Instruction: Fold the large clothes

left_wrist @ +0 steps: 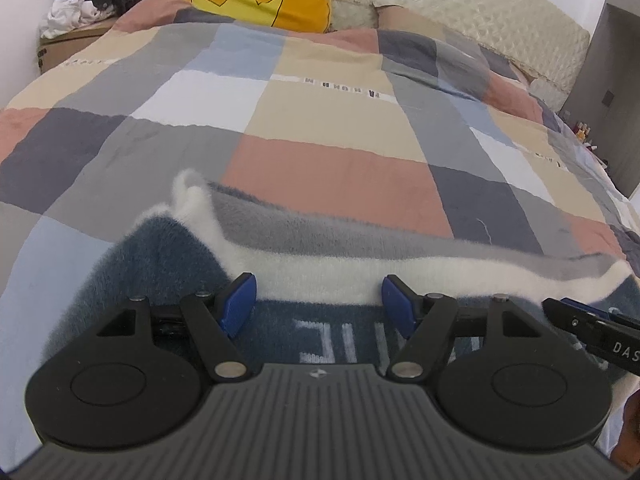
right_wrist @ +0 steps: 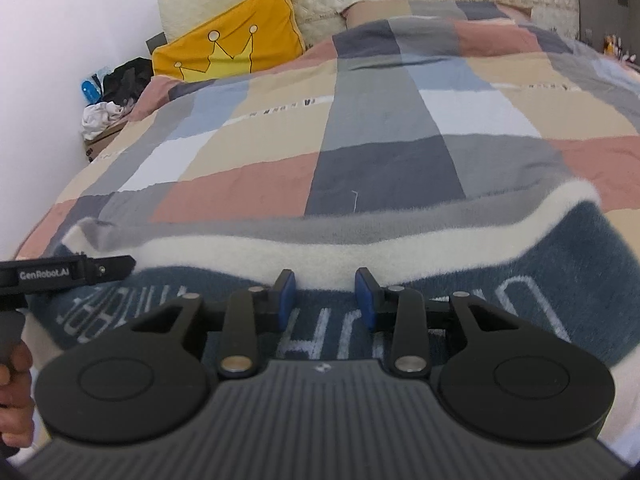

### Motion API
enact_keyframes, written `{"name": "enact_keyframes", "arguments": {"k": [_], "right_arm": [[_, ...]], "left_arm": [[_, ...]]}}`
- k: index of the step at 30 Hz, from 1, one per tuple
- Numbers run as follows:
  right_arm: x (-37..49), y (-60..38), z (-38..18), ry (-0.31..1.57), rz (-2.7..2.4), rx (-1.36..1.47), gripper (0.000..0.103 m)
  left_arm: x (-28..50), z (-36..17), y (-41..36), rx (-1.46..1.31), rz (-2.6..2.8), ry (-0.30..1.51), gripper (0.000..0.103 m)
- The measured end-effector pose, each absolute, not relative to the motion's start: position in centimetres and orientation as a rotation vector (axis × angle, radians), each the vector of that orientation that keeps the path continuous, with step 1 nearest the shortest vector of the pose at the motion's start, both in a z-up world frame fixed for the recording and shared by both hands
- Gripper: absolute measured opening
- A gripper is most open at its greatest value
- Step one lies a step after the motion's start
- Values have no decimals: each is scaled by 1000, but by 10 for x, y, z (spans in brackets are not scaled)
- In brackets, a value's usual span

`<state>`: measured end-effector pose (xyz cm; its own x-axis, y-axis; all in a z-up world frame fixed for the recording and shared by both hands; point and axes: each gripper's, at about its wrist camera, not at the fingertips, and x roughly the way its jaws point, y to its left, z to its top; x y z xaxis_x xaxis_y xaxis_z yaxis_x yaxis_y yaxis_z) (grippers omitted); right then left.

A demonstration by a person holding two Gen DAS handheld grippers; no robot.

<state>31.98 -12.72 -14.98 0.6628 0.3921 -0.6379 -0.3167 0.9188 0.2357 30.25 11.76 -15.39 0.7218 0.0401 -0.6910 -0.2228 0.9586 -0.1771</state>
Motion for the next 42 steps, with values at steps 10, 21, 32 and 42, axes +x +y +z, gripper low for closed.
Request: {"name": "enact_keyframes", "arguments": {"k": [10,21,32,42], "right_arm": [[315,-129,-148,741,386,150,37],[272,-151,-124,681,388,310,39],[230,-163,-130,745,461,600,40],[220,-145,-172,953,531,840,40]], "left_arm": [[292,-146,115,-280,168,743,74],[224,-118,116,-404,160,647,78],[158,-127,95,-548,93,660,81],[152,-181,112,-983,12,775,83]]}}
